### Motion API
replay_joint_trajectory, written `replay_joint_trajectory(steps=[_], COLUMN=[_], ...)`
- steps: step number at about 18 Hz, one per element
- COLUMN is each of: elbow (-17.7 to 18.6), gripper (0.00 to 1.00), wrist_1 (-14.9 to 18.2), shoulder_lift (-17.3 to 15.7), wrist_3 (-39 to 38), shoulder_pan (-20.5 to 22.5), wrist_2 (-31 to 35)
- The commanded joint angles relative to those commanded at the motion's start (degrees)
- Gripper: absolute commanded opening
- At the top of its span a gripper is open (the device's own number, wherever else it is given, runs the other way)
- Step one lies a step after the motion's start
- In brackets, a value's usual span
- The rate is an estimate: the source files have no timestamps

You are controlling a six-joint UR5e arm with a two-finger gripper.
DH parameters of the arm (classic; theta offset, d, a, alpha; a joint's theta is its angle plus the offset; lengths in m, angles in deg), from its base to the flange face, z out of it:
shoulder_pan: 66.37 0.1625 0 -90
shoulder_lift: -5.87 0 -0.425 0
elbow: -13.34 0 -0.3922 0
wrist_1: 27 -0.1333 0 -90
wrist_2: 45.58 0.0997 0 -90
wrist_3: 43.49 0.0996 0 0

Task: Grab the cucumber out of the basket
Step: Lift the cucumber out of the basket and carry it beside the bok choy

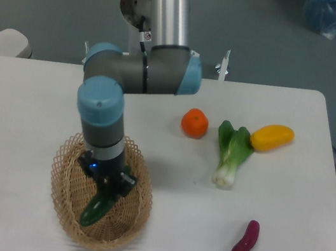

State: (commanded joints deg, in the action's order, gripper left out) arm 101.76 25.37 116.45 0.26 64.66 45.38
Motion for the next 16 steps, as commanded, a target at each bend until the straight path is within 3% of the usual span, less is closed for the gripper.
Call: replay_joint_trajectory(steps=[5,11,16], elbow=[-1.8,-9.1,-9.6], gripper=[0.47,0.47,0.47], wrist_1=[9.0,23.0,25.7], shoulder_lift=[-3.3,-3.5,-3.5], wrist_3=[14.9,29.2,34.4], shoulder_pan=[8.9,19.0,23.3], wrist_2=[-0.2,-0.7,-0.7])
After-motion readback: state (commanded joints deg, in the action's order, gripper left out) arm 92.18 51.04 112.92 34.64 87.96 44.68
